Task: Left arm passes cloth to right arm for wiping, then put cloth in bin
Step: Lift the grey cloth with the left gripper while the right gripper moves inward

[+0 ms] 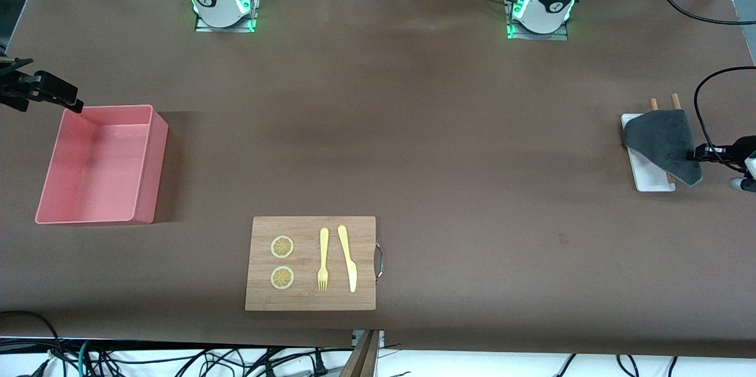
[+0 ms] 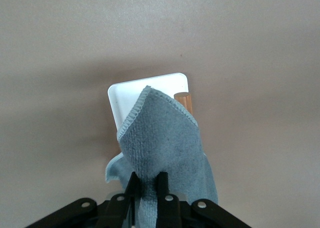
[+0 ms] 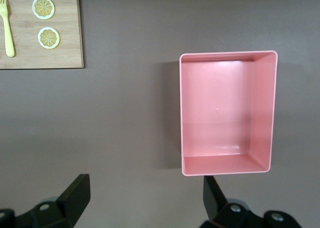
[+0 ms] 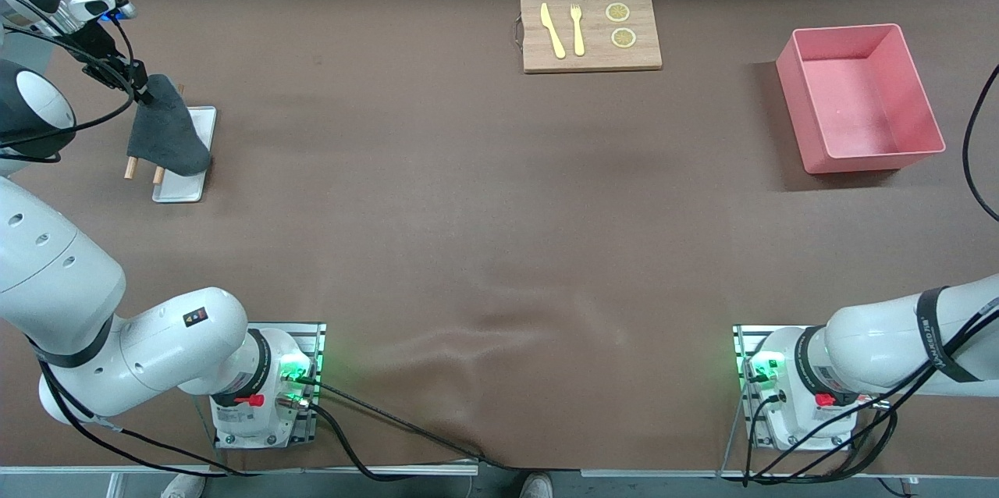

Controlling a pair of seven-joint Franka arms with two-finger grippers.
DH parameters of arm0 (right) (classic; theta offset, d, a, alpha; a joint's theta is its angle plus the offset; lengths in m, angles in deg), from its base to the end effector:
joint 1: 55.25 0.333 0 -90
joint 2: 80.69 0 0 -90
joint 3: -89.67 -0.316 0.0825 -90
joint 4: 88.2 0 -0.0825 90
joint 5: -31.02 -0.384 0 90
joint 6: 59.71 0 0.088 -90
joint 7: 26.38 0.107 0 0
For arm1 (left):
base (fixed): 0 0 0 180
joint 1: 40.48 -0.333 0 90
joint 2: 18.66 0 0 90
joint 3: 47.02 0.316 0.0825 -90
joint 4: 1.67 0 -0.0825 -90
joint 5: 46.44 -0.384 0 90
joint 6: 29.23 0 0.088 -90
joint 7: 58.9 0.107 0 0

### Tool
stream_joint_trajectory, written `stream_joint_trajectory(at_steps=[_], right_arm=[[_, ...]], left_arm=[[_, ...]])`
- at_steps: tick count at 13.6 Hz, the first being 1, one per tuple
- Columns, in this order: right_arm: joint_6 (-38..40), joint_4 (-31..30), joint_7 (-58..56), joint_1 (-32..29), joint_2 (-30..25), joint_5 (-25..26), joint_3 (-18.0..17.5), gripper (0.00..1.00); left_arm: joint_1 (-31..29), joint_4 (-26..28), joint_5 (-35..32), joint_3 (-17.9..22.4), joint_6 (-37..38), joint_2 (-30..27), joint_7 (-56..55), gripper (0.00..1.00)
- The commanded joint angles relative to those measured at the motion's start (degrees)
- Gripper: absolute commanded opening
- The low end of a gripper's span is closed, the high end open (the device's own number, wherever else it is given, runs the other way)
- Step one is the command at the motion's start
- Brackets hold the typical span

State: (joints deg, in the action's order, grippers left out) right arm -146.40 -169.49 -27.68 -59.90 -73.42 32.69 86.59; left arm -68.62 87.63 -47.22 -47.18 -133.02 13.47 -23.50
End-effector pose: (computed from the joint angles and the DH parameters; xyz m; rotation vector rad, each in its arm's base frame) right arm 0.5877 -0.0216 0.6185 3.1197 -0.0097 -0.0515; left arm 0.5823 0.3109 0.2983 2.9562 -0.1993 -0.3999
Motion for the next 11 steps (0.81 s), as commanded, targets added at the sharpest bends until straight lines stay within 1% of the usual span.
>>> stream_joint_trajectory(at_steps=[1, 3, 4, 5, 6, 9, 11], right_arm=[[0.30, 1.40, -0.55, -0.19, 0.90, -0.35, -0.26, 1.00], [-0.14, 0.96, -0.81, -0.10, 1.34, -0.34, -0.26, 1.00], [-0.23, 0.96, -0.90, -0.10, 1.34, 0.00, -0.26, 1.00], [-0.15, 0.96, -0.99, -0.10, 1.17, 0.01, -0.35, 1.00], [-0.14, 0.96, -0.99, -0.10, 1.17, 0.09, -0.35, 1.00], [-0.06, 0.69, -0.99, -0.01, 1.60, 0.01, -0.44, 1.00], [-0.41, 0.69, -0.82, 0.08, 3.35, 0.01, -0.53, 1.00]], left_arm=[[-0.60, -0.97, 1.13, -0.19, 0.52, 0.39, 1.95, 0.15], [-0.60, -0.88, 1.22, -0.19, 0.52, 0.30, 1.95, 0.14], [-0.60, -0.88, 1.22, -0.19, 0.52, 0.30, 1.95, 0.09], [-0.60, -0.88, 1.13, -0.19, 0.61, 0.22, 1.95, 0.02], [-0.60, -0.88, 1.13, -0.19, 0.96, 0.13, 1.95, 0.00], [-0.60, -1.06, 1.22, -0.28, 3.15, -0.40, 1.95, 0.00], [-0.60, -1.32, 1.22, -0.36, 4.99, -1.19, 1.86, 0.00]])
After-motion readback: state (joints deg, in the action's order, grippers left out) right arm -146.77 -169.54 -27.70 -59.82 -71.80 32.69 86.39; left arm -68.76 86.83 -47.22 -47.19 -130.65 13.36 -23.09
